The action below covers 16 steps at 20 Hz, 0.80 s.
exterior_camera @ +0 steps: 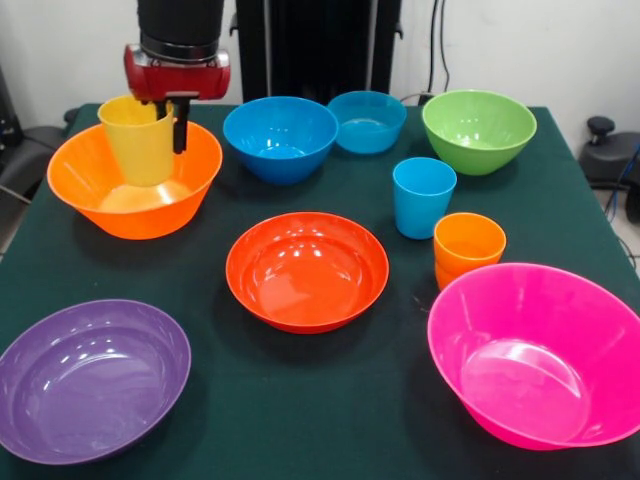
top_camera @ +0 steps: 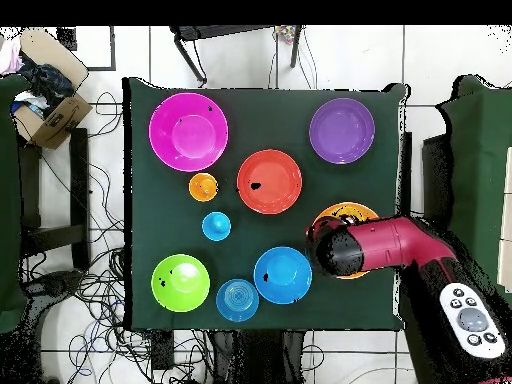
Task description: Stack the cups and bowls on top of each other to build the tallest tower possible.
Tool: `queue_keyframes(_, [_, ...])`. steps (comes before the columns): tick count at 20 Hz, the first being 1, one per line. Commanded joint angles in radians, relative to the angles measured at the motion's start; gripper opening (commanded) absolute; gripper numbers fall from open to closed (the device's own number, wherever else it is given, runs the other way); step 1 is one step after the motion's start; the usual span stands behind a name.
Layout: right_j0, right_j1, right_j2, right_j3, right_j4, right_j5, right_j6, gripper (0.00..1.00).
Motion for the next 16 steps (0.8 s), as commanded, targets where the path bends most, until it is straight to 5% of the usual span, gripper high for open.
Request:
queue_keyframes(1, [-0.043, 0.121, 0.088, -0.061, -0.133, 0.054, -0.364, 0.0])
queue_keyframes(8, [-0.061, 0.232, 0.077, -0.079, -0.211, -0.034, -0.261, 0.0])
queue_keyframes(16, [-0.062, 0.233, 0.076, -0.068, -0.223, -0.002, -0.23, 0.0])
